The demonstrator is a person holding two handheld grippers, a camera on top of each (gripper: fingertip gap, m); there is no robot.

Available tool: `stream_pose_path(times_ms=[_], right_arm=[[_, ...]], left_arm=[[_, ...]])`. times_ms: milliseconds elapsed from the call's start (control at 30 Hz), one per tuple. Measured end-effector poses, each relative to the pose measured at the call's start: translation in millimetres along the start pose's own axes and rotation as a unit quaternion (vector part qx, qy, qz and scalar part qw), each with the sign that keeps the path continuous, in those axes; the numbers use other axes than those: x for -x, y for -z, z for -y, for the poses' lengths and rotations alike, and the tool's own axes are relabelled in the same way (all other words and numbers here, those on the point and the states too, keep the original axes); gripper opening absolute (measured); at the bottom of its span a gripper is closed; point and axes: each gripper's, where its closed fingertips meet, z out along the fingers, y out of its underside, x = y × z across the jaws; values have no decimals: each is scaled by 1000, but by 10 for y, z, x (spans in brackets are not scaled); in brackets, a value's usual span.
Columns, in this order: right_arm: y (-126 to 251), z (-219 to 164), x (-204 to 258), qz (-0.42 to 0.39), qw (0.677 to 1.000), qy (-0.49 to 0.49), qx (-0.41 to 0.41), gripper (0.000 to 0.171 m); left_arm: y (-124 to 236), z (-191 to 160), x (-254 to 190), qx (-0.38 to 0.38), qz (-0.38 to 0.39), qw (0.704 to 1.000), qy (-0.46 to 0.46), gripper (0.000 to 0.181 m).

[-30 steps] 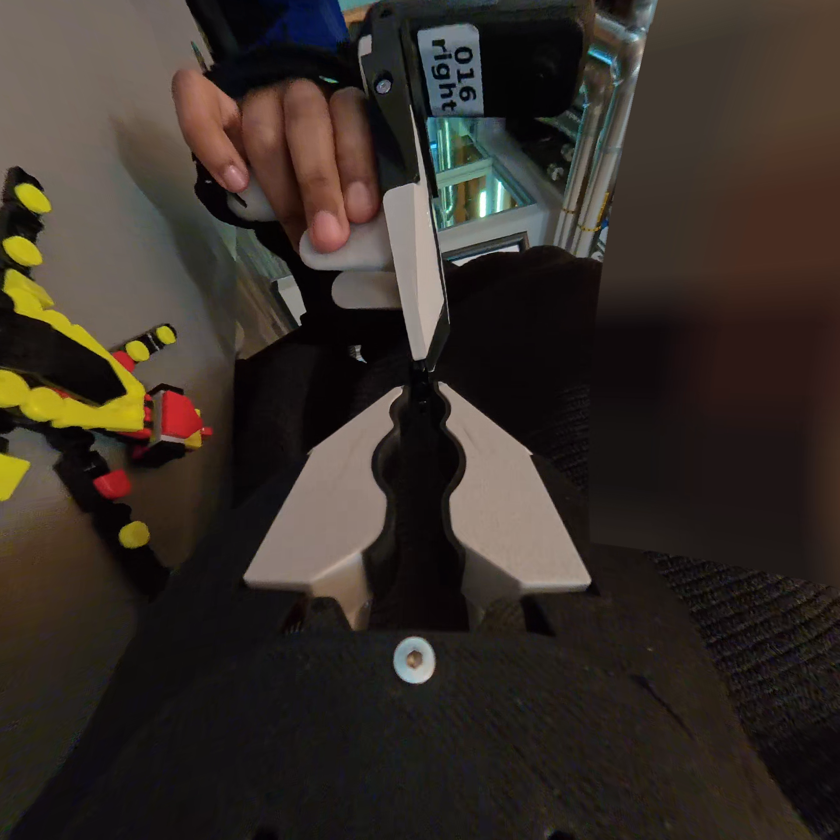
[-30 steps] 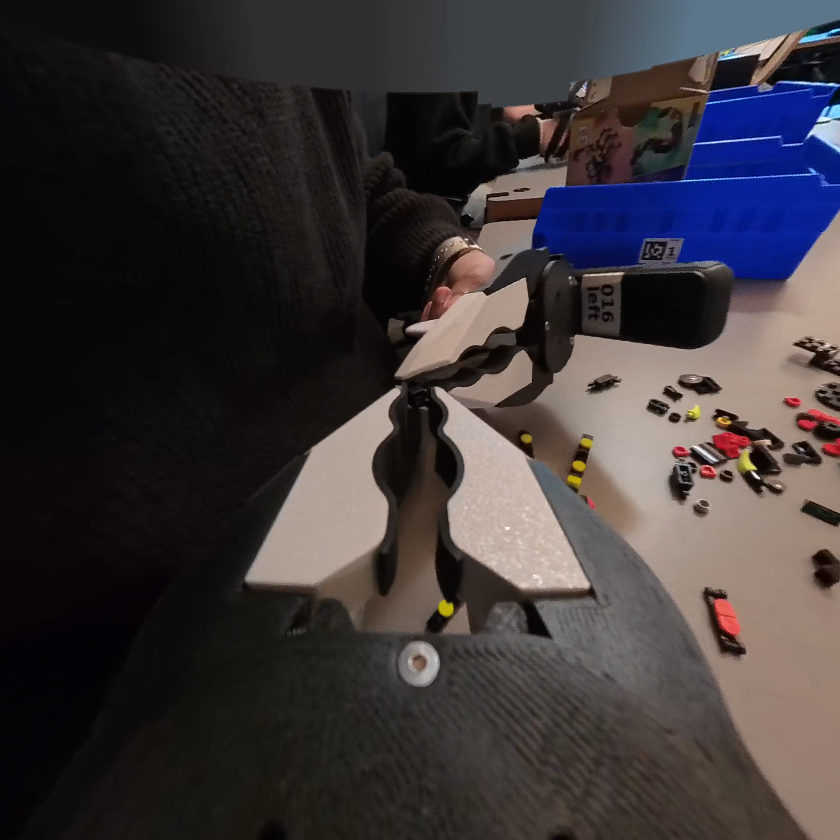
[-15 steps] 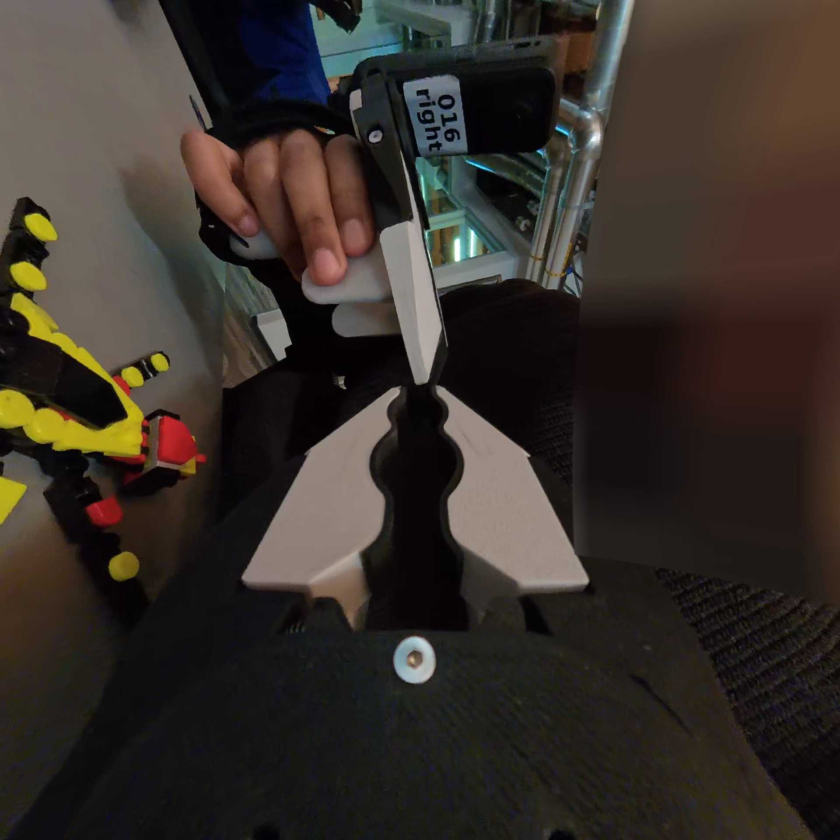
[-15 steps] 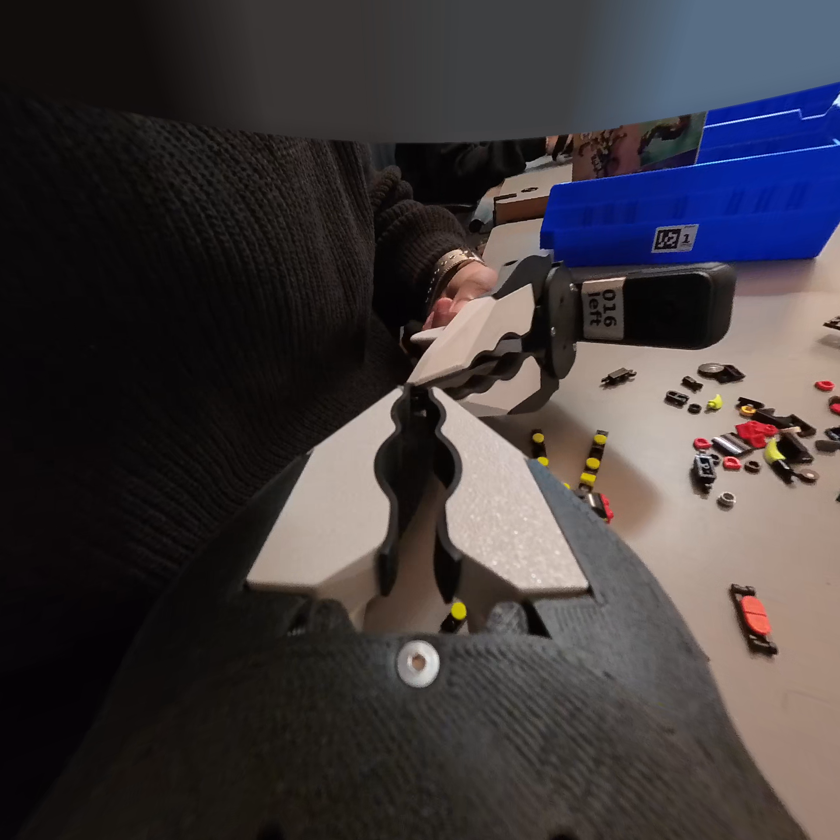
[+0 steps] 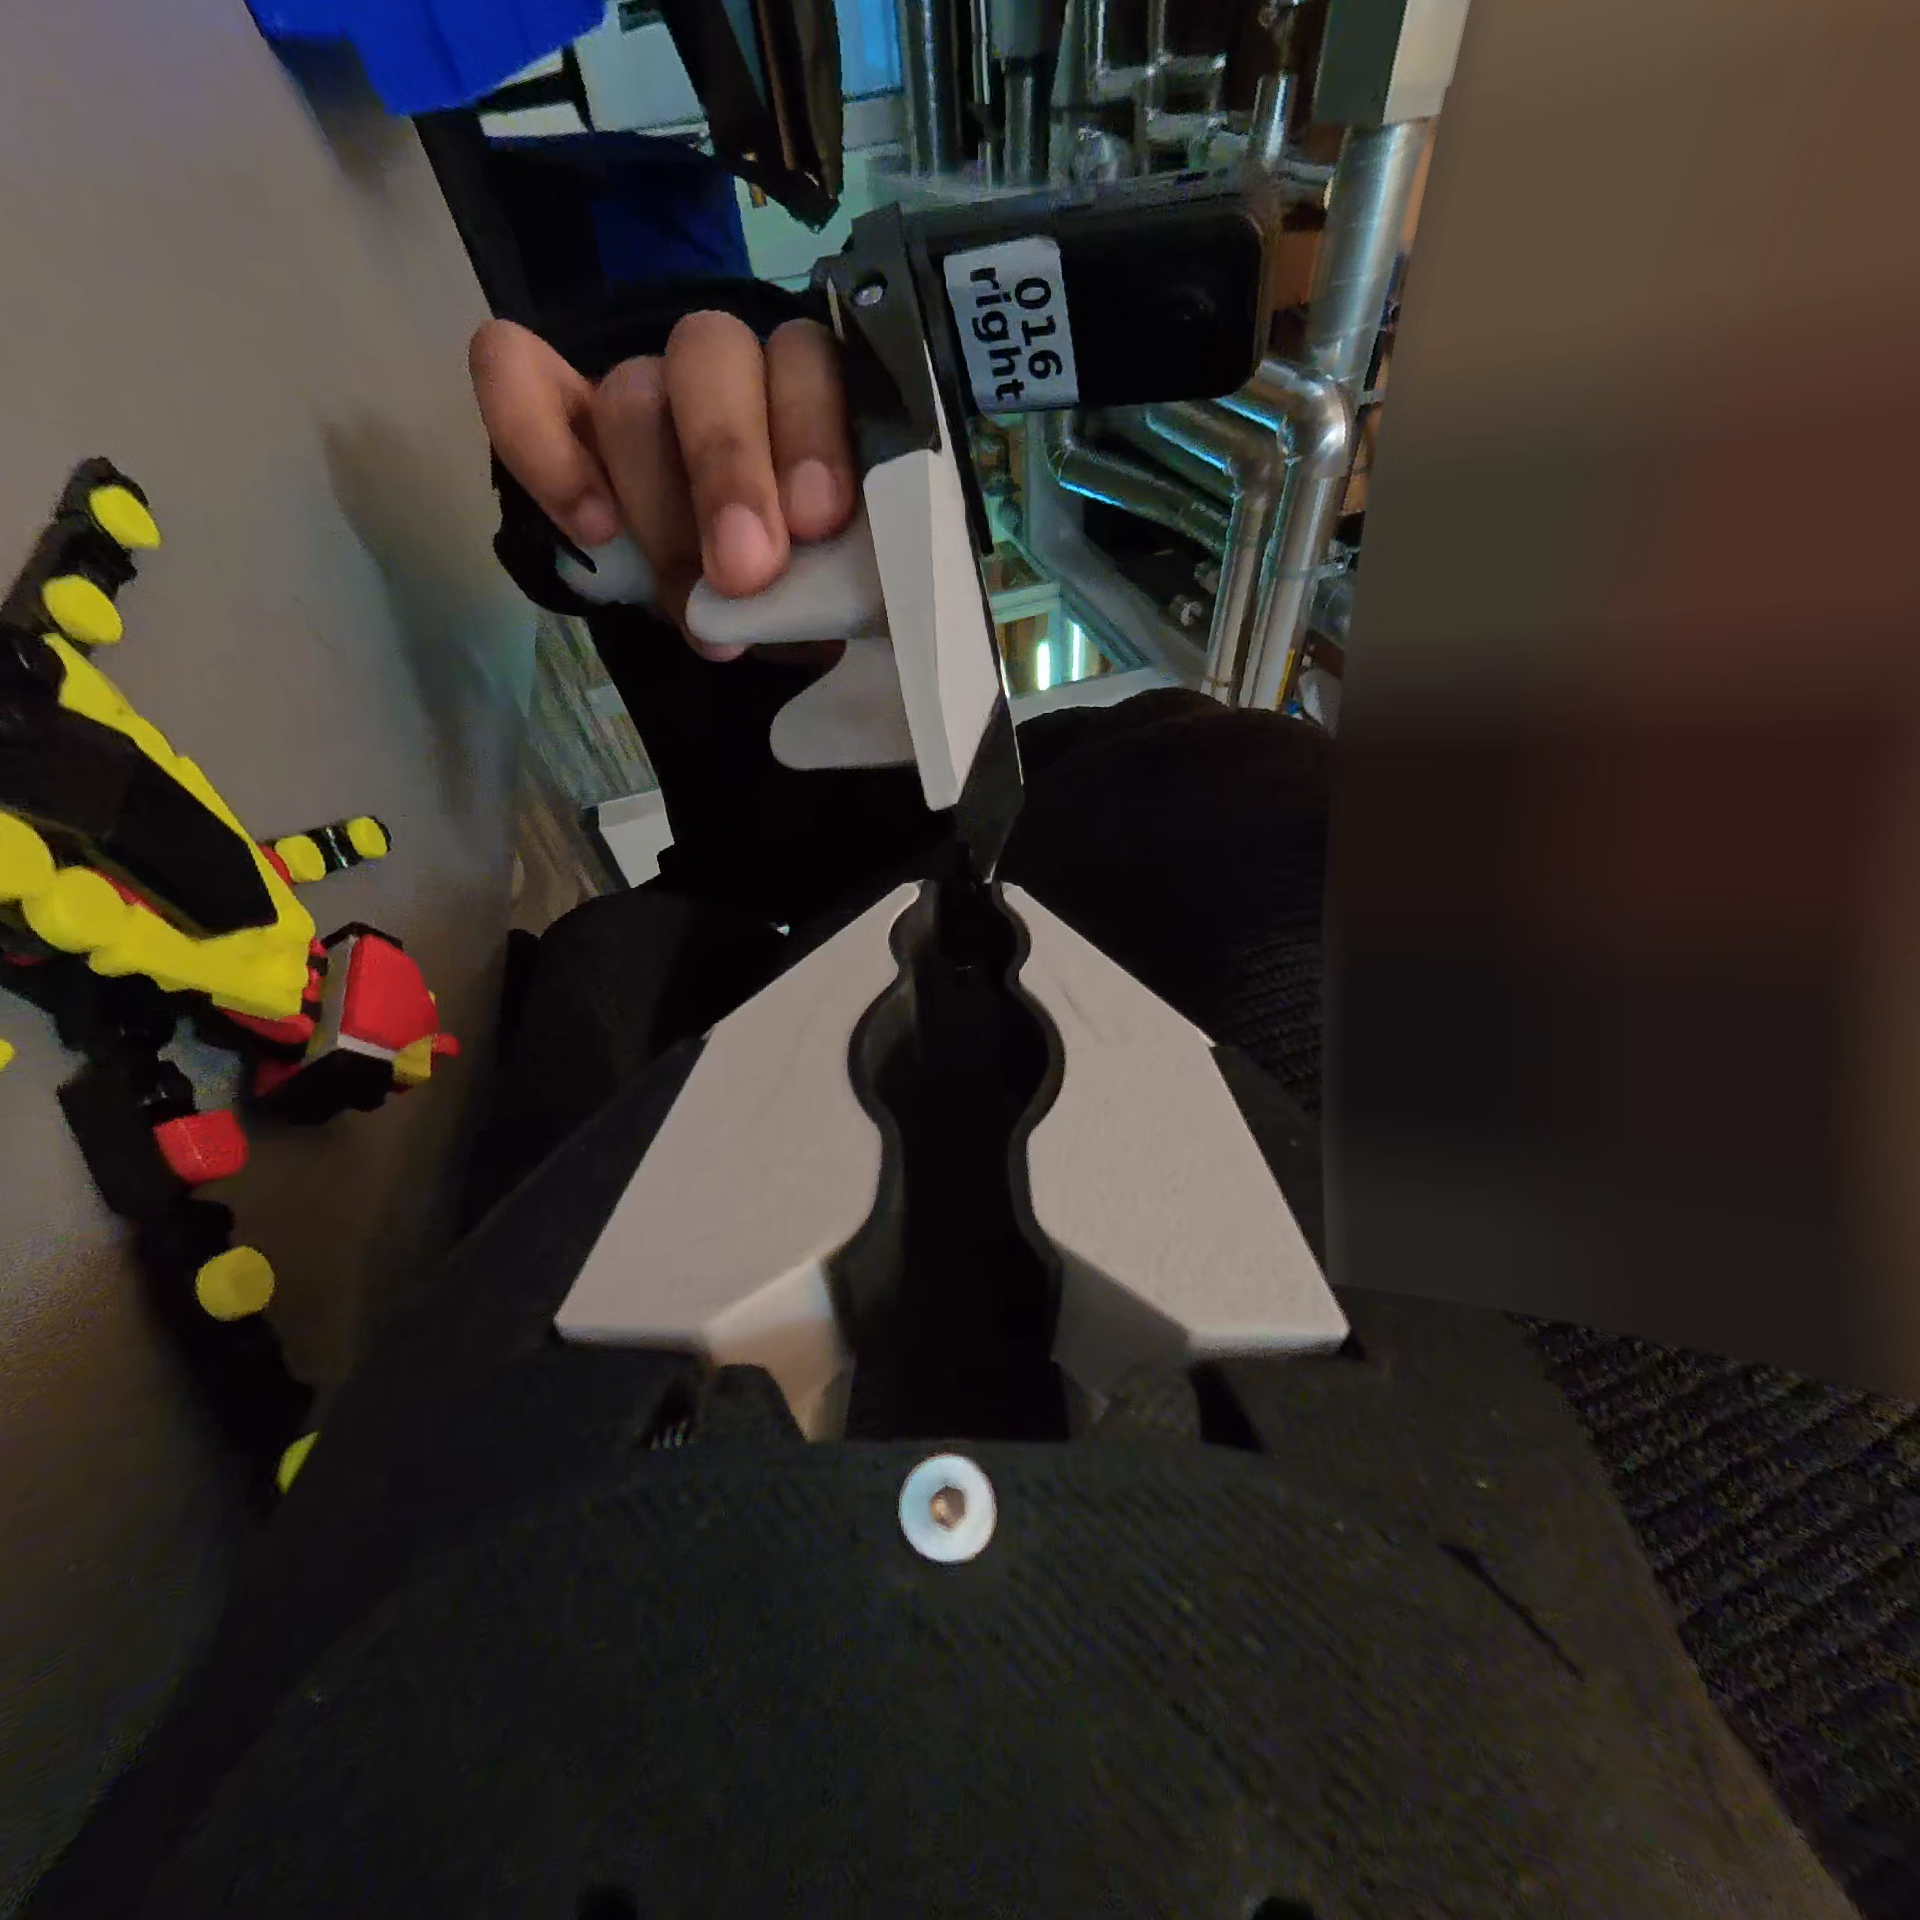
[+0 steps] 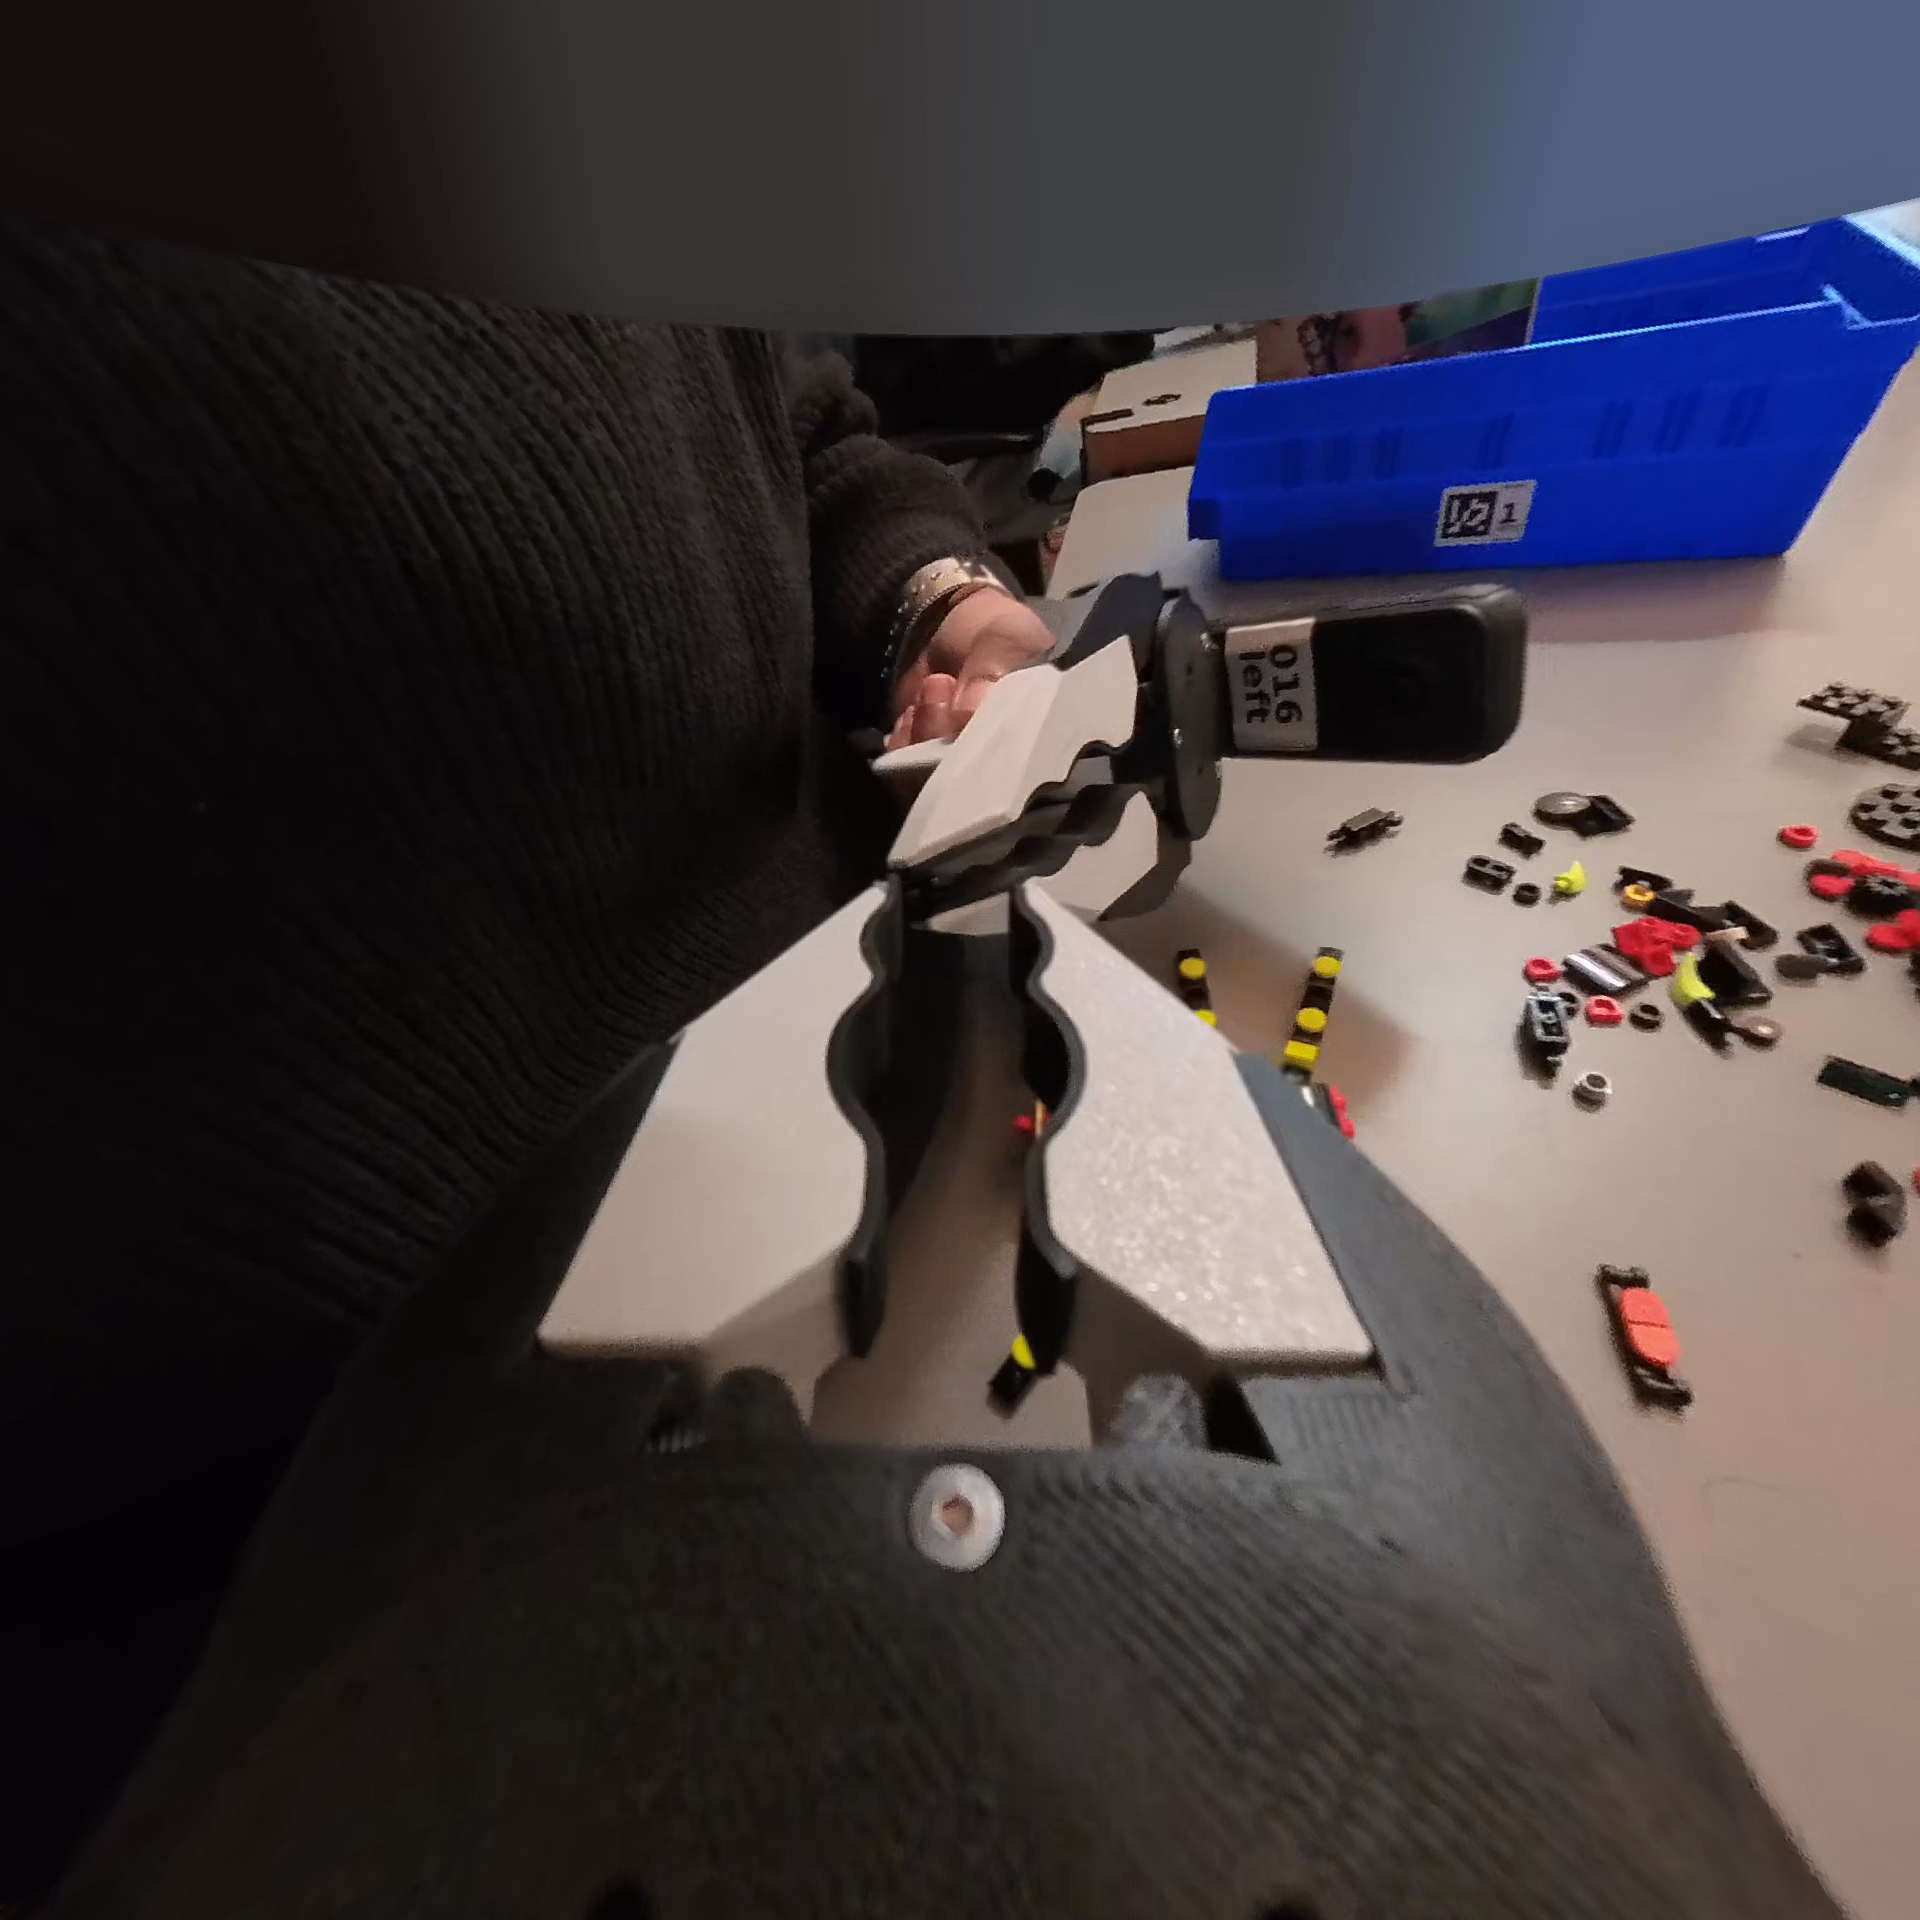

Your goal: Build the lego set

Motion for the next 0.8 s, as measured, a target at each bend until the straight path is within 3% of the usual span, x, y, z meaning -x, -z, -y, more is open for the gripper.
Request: stream_pose_path(times_ms=[33, 167, 433, 800], right_arm=[[-1, -16, 26, 6, 1000, 0, 4, 17], [-43, -75, 185, 44, 999, 0, 15, 5], [-94, -127, 325, 93, 995, -22, 16, 6], [-174, -261, 218, 52, 997, -27, 54, 5]], left_arm=[[-6, -19, 5, -4, -1, 1000, 3, 4], [-32, -124, 37, -29, -7, 999, 21, 4], [-71, -243, 52, -80, 0, 997, 17, 3], [73, -199, 185, -169, 34, 984, 41, 1]])
